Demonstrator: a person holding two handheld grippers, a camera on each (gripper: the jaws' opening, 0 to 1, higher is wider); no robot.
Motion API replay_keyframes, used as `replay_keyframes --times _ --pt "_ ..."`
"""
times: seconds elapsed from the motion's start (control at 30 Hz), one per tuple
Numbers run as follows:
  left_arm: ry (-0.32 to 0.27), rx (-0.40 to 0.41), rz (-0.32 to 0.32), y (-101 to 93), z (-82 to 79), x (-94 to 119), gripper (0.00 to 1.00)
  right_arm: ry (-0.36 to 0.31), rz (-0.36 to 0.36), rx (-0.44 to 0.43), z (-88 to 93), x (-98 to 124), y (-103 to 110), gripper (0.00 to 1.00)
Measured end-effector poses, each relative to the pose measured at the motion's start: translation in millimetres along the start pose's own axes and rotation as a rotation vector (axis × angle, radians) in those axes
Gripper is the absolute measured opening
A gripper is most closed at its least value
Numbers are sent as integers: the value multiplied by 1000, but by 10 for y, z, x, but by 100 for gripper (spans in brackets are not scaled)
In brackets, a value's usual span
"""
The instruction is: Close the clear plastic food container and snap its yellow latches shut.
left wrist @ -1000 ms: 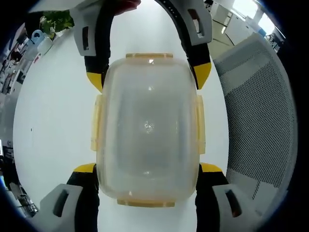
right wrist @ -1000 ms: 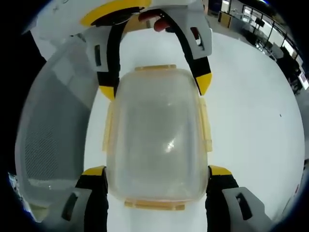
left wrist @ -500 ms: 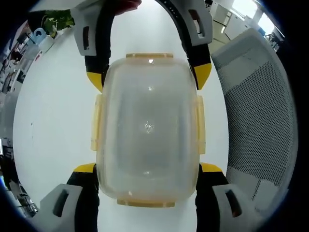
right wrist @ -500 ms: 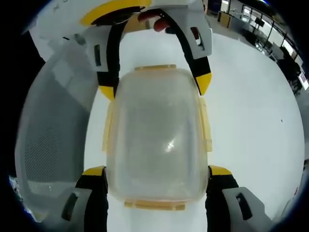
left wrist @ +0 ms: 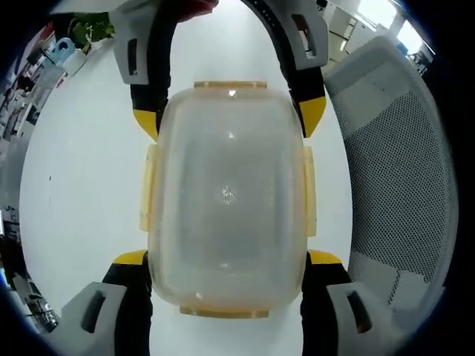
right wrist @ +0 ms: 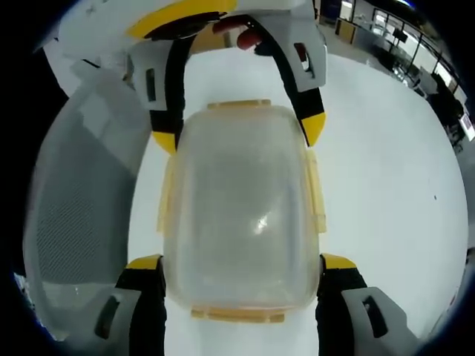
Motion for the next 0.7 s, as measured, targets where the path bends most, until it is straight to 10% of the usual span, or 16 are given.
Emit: replay_keyframes --times 0.7 --pt "-13 3 2 7 78 20 83 11 1 -3 -72 -35 -12 84"
Point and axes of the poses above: the point that each gripper's makers call its tool centre point, and the gripper's own axes: x roughly backward along the fingers, y roughly to its left, z roughly out of its underside, the point moved 2 cm from there along x, roughly backward along the fingers, and after that the axes turned 4 degrees about -y, right-handed, at the moved point
